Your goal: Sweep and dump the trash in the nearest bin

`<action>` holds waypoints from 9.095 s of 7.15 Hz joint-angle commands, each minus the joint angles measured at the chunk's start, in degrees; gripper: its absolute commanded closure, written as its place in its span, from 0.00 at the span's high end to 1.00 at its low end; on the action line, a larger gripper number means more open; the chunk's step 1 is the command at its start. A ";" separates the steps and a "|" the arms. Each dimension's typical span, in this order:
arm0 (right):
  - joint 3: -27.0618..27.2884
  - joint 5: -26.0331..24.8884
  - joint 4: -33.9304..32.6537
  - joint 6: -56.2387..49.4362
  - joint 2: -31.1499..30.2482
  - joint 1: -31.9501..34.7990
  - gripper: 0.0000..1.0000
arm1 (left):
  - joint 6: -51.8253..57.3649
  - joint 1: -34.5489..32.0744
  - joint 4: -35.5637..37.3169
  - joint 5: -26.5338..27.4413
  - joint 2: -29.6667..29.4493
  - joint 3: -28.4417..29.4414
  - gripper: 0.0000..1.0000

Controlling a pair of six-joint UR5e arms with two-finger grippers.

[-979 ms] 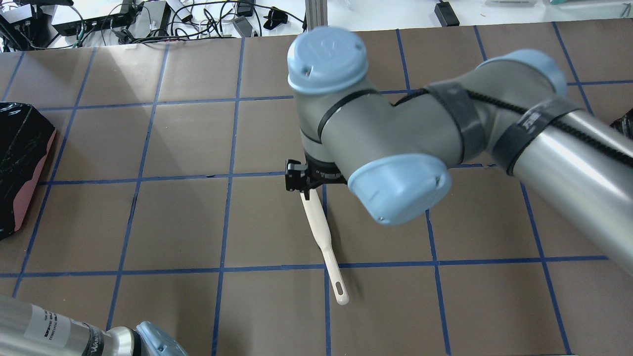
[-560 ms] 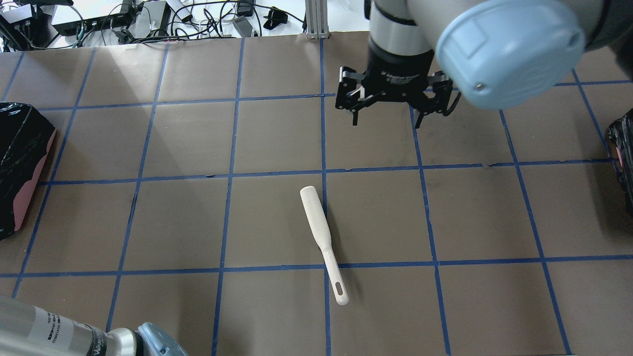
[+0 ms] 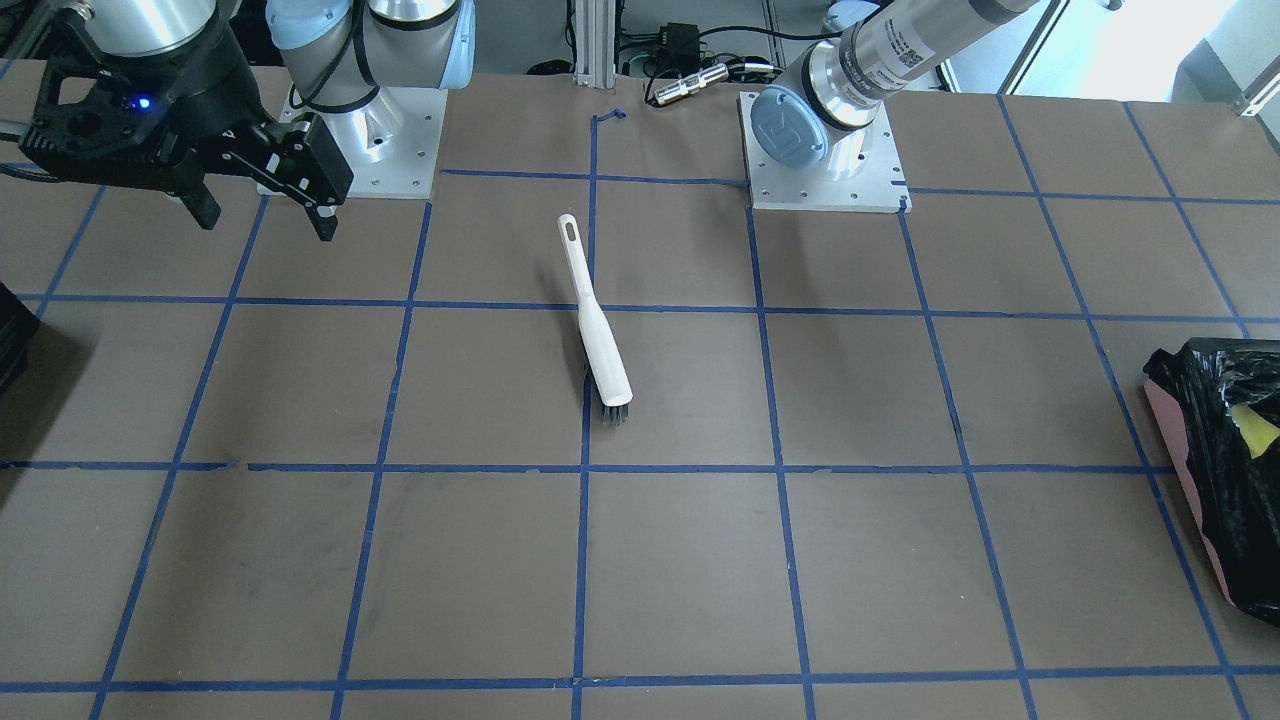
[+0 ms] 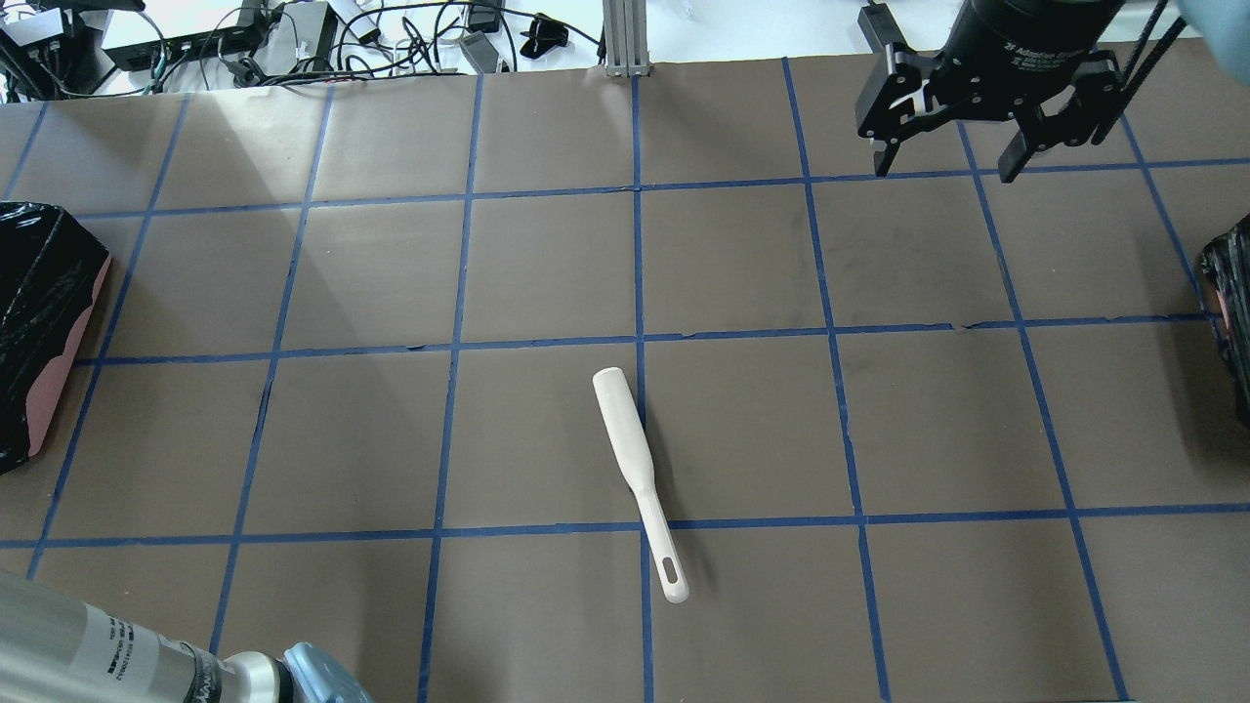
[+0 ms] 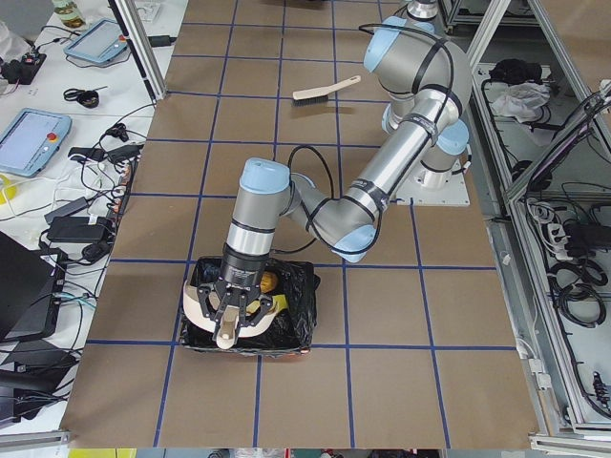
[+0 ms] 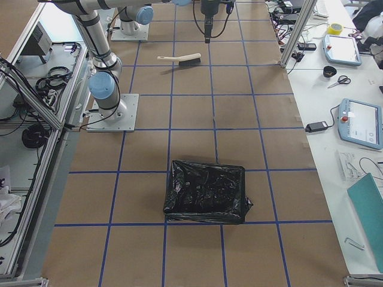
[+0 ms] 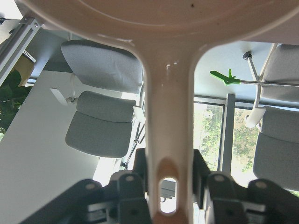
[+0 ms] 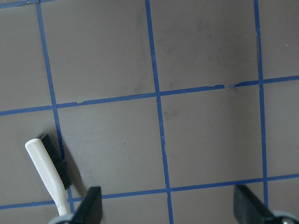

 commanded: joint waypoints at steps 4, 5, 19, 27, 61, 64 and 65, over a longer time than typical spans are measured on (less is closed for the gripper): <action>6.19 -0.32 -5.57 -1.38 -1.44 0.17 1.00 | 2.99 -2.90 1.68 0.31 1.54 -1.13 0.00; 6.64 -0.32 -5.65 -1.48 -1.53 0.17 1.00 | -2.51 -4.48 -3.24 0.75 3.37 -0.69 0.00; 6.90 0.29 -10.31 -0.51 -0.65 0.35 1.00 | -142.97 -57.64 -48.81 -14.24 9.20 -7.80 0.00; 6.90 0.47 -10.93 -0.60 -1.27 0.35 1.00 | -153.65 -70.76 -53.73 -18.76 2.96 -10.18 0.00; 6.99 0.47 -10.84 -0.60 -0.65 0.35 1.00 | -142.22 -43.25 -64.37 -18.41 27.55 -12.01 1.00; 6.99 0.47 -10.93 -0.60 -0.56 0.35 1.00 | -143.71 -43.60 -64.28 -13.94 27.91 -12.29 1.00; 6.99 0.47 -10.93 -0.60 -0.56 0.35 1.00 | -143.97 -44.30 -64.28 -14.01 27.83 -12.20 1.00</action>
